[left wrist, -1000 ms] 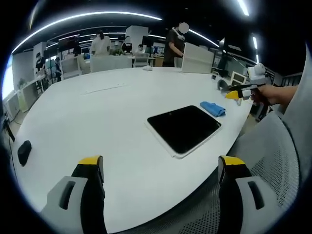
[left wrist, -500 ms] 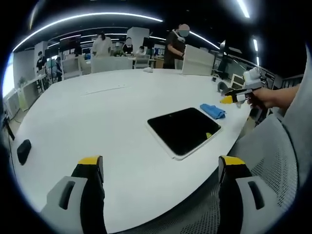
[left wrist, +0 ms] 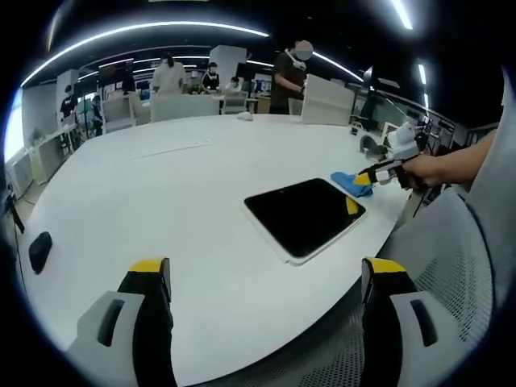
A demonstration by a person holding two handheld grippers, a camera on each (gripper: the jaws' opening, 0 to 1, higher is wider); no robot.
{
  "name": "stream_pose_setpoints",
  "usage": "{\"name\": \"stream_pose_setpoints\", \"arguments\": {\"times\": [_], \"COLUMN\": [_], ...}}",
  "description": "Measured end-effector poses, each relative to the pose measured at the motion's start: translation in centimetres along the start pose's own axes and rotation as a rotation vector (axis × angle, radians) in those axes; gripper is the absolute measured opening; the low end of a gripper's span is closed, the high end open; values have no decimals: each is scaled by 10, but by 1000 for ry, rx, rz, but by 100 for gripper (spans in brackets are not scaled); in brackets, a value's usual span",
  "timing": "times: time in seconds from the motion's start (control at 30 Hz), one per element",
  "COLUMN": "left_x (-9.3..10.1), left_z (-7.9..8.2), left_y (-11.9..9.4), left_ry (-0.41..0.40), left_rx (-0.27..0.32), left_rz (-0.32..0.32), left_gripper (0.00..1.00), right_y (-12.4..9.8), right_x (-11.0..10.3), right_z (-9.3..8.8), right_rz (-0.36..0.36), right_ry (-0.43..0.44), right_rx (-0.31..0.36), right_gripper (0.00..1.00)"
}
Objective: Wipe the mirror surface with the cleaning cloth until all visible marks leave the cleaned area.
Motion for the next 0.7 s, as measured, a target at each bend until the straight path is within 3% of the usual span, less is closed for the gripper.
{"name": "stream_pose_setpoints", "arguments": {"times": [0.17, 0.37, 0.47, 0.53, 0.6, 0.7], "left_x": [-2, -1, -1, 0, 1, 0], "left_z": [2, 3, 1, 2, 4, 3], "left_y": [-1, -2, -1, -2, -2, -2], "left_ry": [20, 23, 21, 23, 28, 27], "left_rx": [14, 19, 11, 9, 13, 12], "left_rz": [14, 14, 7, 7, 11, 13], "left_gripper": [99, 98, 98, 97, 97, 97], "right_y": [5, 15, 21, 21, 20, 21], "right_x": [0, 0, -1, -1, 0, 0], "right_z": [0, 0, -6, -5, -4, -5], "right_rz": [13, 19, 6, -5, -22, -20], "right_ry": [28, 71, 46, 44, 15, 17], "right_rx": [-3, -12, -45, -30, -25, -19], "right_gripper": [39, 23, 18, 16, 1, 2]}}
Point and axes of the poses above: the point that each gripper's makers call its tool centre point, and the gripper's own axes: y roughly forward along the fingers, x roughly to its right, z roughly out of its top, the point moved 6 cm from there along -y, roughly backward along the fingers, and after that the axes turned 3 degrees about x, right-handed, at the moved point
